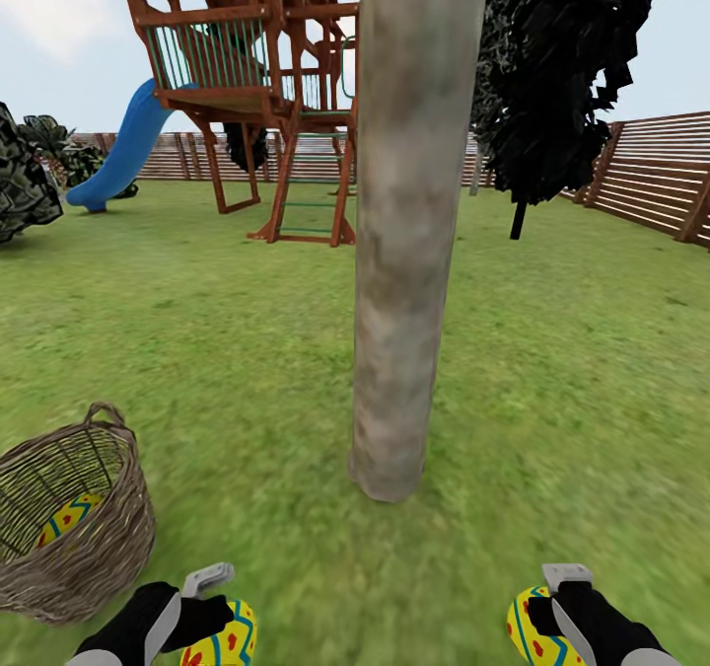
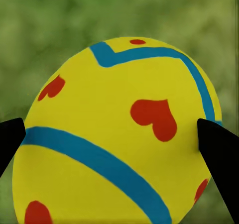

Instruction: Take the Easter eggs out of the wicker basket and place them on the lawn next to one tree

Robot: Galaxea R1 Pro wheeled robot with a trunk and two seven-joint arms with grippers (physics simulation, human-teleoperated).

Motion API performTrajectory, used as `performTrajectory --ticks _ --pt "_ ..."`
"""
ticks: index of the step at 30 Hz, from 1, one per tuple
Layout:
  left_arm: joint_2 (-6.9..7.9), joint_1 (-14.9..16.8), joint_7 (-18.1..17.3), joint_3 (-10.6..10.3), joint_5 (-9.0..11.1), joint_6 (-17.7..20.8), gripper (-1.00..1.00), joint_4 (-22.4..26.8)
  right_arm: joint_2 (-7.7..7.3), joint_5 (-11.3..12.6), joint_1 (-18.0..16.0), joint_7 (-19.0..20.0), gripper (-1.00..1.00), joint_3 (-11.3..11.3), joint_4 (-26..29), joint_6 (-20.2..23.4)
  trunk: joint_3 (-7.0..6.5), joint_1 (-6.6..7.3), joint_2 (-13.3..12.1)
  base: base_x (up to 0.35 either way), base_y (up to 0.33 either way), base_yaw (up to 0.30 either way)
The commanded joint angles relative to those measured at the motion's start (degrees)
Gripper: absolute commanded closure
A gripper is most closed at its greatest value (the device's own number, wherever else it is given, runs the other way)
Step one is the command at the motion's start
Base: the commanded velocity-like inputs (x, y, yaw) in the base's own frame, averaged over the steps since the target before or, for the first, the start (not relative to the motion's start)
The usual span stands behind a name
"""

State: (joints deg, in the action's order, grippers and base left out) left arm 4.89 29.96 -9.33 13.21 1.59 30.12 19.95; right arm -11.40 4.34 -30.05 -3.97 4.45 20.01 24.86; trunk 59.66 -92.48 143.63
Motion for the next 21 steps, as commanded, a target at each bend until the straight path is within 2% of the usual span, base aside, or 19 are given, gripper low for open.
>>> performTrajectory --ticks 1,5,18,21 --pt "-0.11 0.01 -0.16 0.28 0.15 0.38 1.00 -0.10 -0.07 0.45 -0.01 -0.34 1.00 0.45 0.11 0.35 0.05 0.01 0.02 0.109 -0.022 0.000" --pt "-0.79 0.01 -0.13 0.16 -0.18 -2.51 1.00 -0.39 -0.03 0.41 -0.01 -0.34 1.00 0.47 0.11 0.29 0.05 0.01 0.02 0.255 -0.185 0.000" --pt "-0.83 0.02 -0.16 0.23 -0.04 -2.87 1.00 -0.44 0.04 0.40 -0.01 -0.34 1.00 0.47 0.11 0.28 0.05 0.01 0.02 0.267 -0.226 0.000" --pt "-1.15 0.01 -0.16 0.16 -0.02 -2.90 1.00 -0.38 0.06 0.40 -0.01 -0.34 1.00 0.47 0.11 0.28 0.05 0.01 0.02 0.085 -0.064 0.000"
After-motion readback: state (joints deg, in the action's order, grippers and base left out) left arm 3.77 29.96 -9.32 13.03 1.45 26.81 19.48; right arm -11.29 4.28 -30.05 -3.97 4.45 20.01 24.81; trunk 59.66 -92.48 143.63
